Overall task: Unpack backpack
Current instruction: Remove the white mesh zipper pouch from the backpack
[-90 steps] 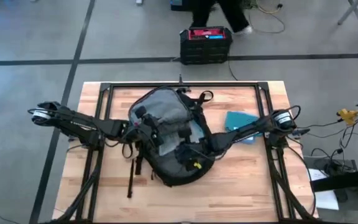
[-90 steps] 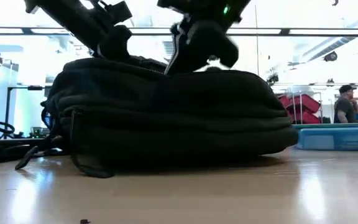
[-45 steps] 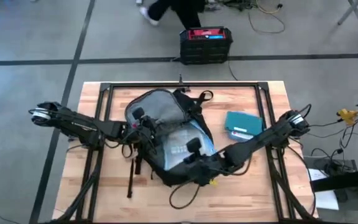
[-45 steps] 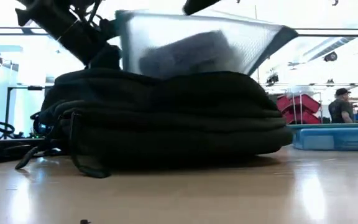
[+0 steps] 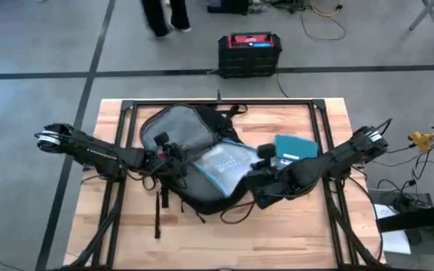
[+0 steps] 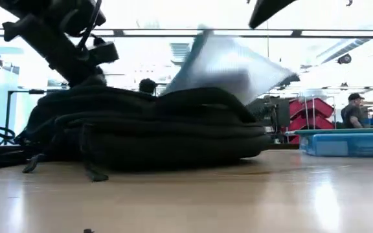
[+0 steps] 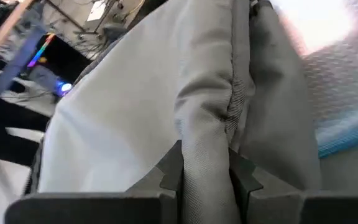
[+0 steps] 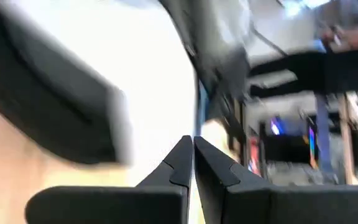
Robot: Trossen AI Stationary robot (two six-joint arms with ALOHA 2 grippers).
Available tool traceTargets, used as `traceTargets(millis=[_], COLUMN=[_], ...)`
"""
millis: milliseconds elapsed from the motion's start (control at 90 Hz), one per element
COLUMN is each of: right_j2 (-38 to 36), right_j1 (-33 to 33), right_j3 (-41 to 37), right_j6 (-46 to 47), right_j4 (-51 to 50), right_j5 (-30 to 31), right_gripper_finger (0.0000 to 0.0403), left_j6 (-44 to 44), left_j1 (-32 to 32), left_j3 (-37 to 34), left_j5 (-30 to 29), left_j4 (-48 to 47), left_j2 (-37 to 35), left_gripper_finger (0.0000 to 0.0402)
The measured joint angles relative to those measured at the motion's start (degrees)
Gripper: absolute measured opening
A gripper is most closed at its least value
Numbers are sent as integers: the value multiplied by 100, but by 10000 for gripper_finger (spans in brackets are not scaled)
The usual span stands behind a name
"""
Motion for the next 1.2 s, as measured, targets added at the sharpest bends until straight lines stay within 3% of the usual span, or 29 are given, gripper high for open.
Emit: traceTargets(millis=[178,322,600,711,978,1200], right_j2=[-420,-533,-366,-136,686,1058], right_j1=[74,125,190,242,234,145], right_j3=[-236,-660,-1453,-1521,-1532,-1495], right_j6=[834,832,-586,-1117,-2009,-2491], right_j4=[-339,285,2431,3074,3576,4233], right_j5=[78,19,-1437,-1725,-1705,-192], right_gripper_finger=[0,0,12,52,208,277], left_j6=[30,30,-170,-269,-365,-412], left_j1=[0,0,0,-6,-5,-4], left_j3=[-10,-13,-13,-13,-13,-22], left_j5=[-225,-227,31,37,100,136], left_j4=[-429,-299,-187,-166,-99,43], left_j2=[-205,-420,-537,-426,-254,-229], left_gripper_finger=[45,48,48,48,48,48])
